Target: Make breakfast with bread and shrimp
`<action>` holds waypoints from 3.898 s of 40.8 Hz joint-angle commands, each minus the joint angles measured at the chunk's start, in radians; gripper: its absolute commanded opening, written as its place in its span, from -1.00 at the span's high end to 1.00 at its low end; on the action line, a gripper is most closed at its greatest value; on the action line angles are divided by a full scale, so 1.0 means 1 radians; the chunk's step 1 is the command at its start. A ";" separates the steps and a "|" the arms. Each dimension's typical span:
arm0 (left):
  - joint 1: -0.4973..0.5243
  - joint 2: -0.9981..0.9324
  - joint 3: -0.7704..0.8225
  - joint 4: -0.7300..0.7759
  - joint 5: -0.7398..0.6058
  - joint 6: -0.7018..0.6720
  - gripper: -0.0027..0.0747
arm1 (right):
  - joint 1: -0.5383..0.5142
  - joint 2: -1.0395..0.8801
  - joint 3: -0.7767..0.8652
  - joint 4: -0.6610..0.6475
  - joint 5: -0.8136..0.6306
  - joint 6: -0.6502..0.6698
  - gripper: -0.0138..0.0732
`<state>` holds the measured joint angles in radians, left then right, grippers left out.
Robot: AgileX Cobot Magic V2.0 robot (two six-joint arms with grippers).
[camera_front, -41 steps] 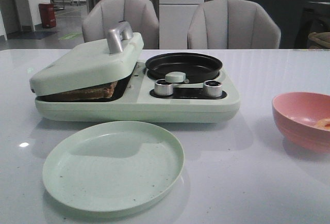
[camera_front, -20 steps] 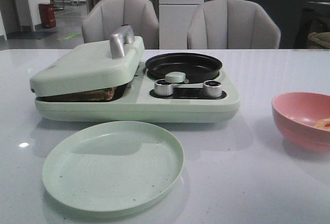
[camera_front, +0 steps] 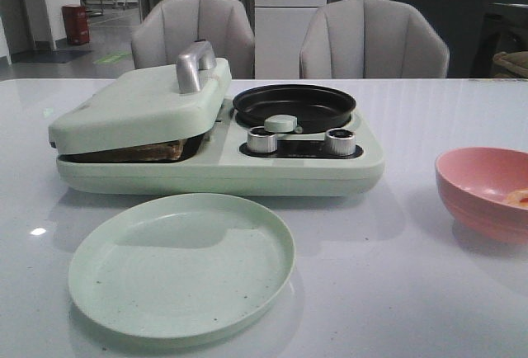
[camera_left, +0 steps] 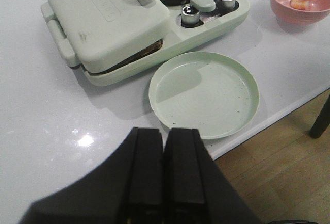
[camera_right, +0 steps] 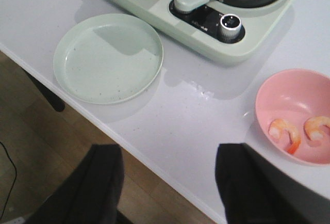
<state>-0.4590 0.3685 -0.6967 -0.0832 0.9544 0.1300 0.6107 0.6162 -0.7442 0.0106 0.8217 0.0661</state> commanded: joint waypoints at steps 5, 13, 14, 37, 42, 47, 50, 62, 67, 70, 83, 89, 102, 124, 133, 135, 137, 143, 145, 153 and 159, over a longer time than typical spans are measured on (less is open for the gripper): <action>-0.007 0.003 -0.001 -0.010 -0.072 -0.011 0.67 | -0.001 0.011 -0.029 0.020 -0.115 -0.001 -0.46; -0.007 0.003 -0.001 -0.012 -0.042 -0.011 0.67 | -0.081 0.154 -0.087 -0.100 0.005 0.103 -0.46; -0.007 0.003 -0.001 -0.012 -0.042 -0.011 0.67 | -0.105 0.181 -0.097 -0.122 0.018 0.110 -0.46; -0.007 0.003 -0.001 -0.012 -0.042 -0.011 0.67 | -0.673 0.747 -0.288 -0.035 0.047 0.016 -0.46; -0.007 0.003 -0.001 -0.012 -0.042 -0.011 0.67 | -0.709 0.852 -0.316 0.031 0.020 -0.066 -0.46; -0.007 0.003 -0.001 -0.012 -0.042 -0.011 0.67 | -0.712 0.929 -0.333 0.031 -0.025 -0.066 -0.46; -0.007 0.003 -0.001 -0.012 -0.042 -0.011 0.67 | -0.712 0.965 -0.334 0.031 -0.068 -0.066 -0.46; -0.007 0.003 -0.001 -0.012 -0.042 -0.011 0.67 | -0.712 1.047 -0.343 0.033 -0.165 -0.066 -0.30; -0.007 0.003 -0.001 -0.012 -0.042 -0.011 0.67 | -0.712 1.053 -0.344 0.033 -0.184 -0.066 0.08; -0.007 0.003 -0.001 -0.012 -0.042 -0.011 0.67 | -0.712 1.053 -0.345 0.033 -0.190 -0.066 0.27; -0.007 0.003 -0.001 -0.012 -0.042 -0.011 0.67 | -0.706 1.045 -0.374 0.033 -0.163 -0.066 0.60; -0.007 0.003 -0.001 -0.012 -0.042 -0.011 0.67 | -0.659 0.988 -0.455 0.024 -0.155 -0.066 0.60; -0.007 0.003 -0.001 -0.012 -0.042 -0.011 0.67 | -0.354 0.963 -0.793 -0.322 -0.088 0.040 0.58; -0.007 0.003 -0.001 -0.012 -0.042 -0.011 0.67 | 0.045 1.293 -1.130 -1.427 0.193 0.391 0.58; -0.007 0.003 -0.001 -0.012 -0.042 -0.011 0.67 | 0.096 1.407 -1.130 -1.738 0.317 0.520 0.58; -0.007 0.003 -0.001 -0.012 -0.042 -0.011 0.67 | 0.098 1.427 -1.130 -1.768 0.320 0.523 0.58; -0.007 0.003 -0.001 -0.012 -0.042 -0.011 0.67 | 0.098 1.447 -1.130 -1.787 0.320 0.523 0.58; -0.007 0.003 -0.001 -0.012 -0.042 -0.011 0.67 | 0.099 1.490 -1.130 -1.817 0.320 0.523 0.58; -0.007 0.003 -0.001 -0.012 -0.042 -0.011 0.67 | 0.099 1.503 -1.130 -1.822 0.321 0.523 0.58; -0.007 0.003 -0.001 -0.012 -0.042 -0.011 0.67 | 0.101 1.545 -1.130 -1.822 0.355 0.503 0.58; -0.007 0.003 -0.001 -0.012 -0.042 -0.011 0.67 | 0.101 1.548 -1.134 -1.822 0.420 0.453 0.58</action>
<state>-0.4590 0.3634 -0.6725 -0.0832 0.9850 0.1300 0.7103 2.2376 -1.8360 -1.7097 1.1434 0.5439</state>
